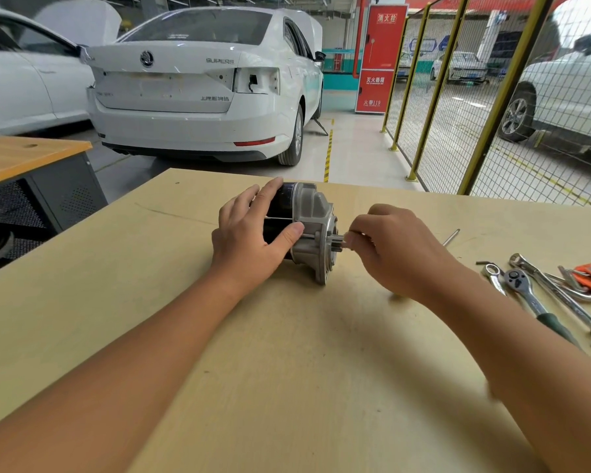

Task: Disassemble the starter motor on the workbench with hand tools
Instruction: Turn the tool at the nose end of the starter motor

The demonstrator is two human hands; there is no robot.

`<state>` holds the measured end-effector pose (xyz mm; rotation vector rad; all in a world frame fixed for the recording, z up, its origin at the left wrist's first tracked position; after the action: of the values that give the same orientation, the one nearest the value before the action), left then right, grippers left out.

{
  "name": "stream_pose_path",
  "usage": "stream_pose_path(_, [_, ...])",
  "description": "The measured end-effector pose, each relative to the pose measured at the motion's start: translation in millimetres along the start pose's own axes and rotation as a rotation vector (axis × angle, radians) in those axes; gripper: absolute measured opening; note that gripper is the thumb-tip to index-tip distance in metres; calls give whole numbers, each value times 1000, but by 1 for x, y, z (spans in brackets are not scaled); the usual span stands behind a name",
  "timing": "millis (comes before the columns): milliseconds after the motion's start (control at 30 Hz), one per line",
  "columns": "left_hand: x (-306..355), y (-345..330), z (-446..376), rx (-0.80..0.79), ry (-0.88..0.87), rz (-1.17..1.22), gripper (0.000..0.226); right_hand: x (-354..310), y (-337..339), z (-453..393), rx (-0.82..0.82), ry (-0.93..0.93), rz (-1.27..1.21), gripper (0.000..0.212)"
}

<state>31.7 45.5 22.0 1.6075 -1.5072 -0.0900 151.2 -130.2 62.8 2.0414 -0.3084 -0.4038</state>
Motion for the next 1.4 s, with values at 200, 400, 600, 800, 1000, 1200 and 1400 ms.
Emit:
stream_pose_path(200, [1,0,0,-5,0,3,82,-3,-2,3,73,35,238,28])
stream_pose_path(400, [0,1,1,-26,-4,8,89,-5,1,2,117,28,281,19])
stream_pose_path(600, [-1,0,1,-23,-2,7,85,-3,-3,2,32,24,37,16])
stream_pose_path(800, [1,0,0,-12,-5,0,83,0,-9,0,-28,31,15,29])
stream_pose_path(1000, [1,2,0,-33,-7,9,91,0,-5,1,66,15,228,20])
stream_pose_path(1200, [1,1,1,-19,4,4,85,-4,-6,2,16,32,88,16])
stream_pose_path(1400, [2,1,0,-14,8,-1,84,0,-8,0,-12,34,-21,27])
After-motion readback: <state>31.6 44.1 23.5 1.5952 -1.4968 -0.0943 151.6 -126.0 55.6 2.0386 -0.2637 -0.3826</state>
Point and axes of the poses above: each hand's wrist, its own z-axis away from the middle knuckle, its own y-axis out of the back of the hand, x = y × z, the point moved 6 cm from there along -z, towards the middle knuckle, and after that the axes turned 5 degrees about -y, right-handed, at the moved point
